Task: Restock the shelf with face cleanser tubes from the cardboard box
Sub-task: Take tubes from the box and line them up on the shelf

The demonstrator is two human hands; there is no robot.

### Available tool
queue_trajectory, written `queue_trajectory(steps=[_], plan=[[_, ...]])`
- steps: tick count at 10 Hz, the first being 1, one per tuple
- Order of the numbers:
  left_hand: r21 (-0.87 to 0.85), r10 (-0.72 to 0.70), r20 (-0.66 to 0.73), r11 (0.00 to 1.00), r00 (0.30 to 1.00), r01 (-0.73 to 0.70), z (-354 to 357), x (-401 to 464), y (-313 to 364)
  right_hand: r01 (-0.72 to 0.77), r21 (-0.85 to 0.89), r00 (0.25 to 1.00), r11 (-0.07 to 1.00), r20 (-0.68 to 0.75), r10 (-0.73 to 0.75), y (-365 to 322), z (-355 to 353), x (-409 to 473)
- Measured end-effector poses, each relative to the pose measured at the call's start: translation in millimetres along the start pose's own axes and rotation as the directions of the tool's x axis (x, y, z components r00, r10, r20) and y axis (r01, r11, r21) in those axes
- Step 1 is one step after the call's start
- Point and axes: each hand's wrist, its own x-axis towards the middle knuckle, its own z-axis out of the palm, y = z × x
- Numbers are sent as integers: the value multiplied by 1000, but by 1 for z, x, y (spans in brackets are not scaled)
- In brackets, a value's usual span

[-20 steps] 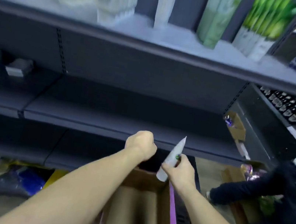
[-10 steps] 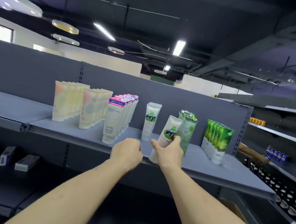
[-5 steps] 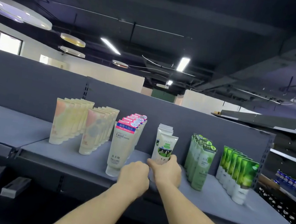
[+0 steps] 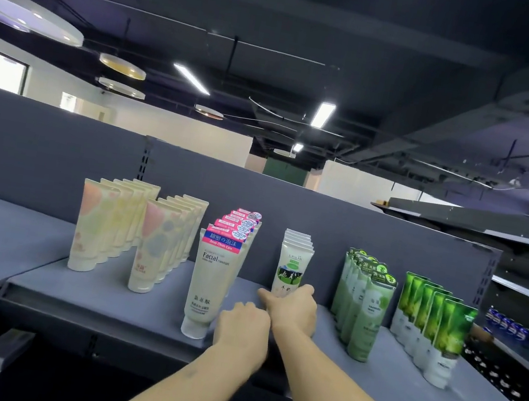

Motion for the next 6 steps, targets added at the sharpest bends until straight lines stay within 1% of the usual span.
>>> queue_trajectory(steps=[2,4,5,6], plan=[[21,15,-1,1000,1000,-15,0,0,0,-8,-32,1000,999,23,8,5,1,-3],[-94,30,-99,995,995,-39,-10,-7,-5,64,19,998,998,1,-64,22,-14,-15],[-160,-1,-140,987,990,-22,-13,-10,-9,102,43,995,994,7,-102,38,-20,-18],[-197,3,-200,979,980,-44,-11,-21,-14,145,39,989,989,-14,-144,51,-24,-25]])
